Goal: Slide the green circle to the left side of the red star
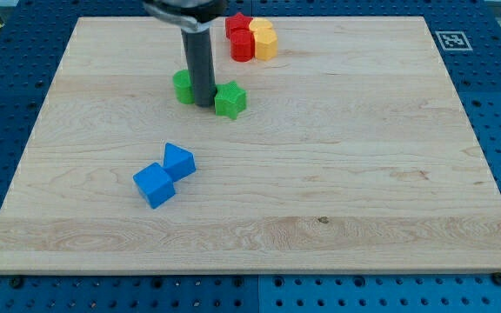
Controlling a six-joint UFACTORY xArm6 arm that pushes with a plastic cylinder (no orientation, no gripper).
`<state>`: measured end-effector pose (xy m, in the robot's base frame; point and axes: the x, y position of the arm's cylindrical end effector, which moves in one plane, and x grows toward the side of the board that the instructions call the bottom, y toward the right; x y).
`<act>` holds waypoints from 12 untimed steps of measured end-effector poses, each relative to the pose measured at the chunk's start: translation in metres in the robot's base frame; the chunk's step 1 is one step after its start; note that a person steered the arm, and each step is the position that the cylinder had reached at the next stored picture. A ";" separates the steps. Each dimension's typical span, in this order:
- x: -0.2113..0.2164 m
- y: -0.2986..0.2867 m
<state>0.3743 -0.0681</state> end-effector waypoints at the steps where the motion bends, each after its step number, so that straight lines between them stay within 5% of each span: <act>1: -0.005 -0.001; 7: -0.037 -0.082; 8: -0.009 -0.102; 10: -0.082 -0.091; 12: -0.075 -0.075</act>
<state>0.2996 -0.1427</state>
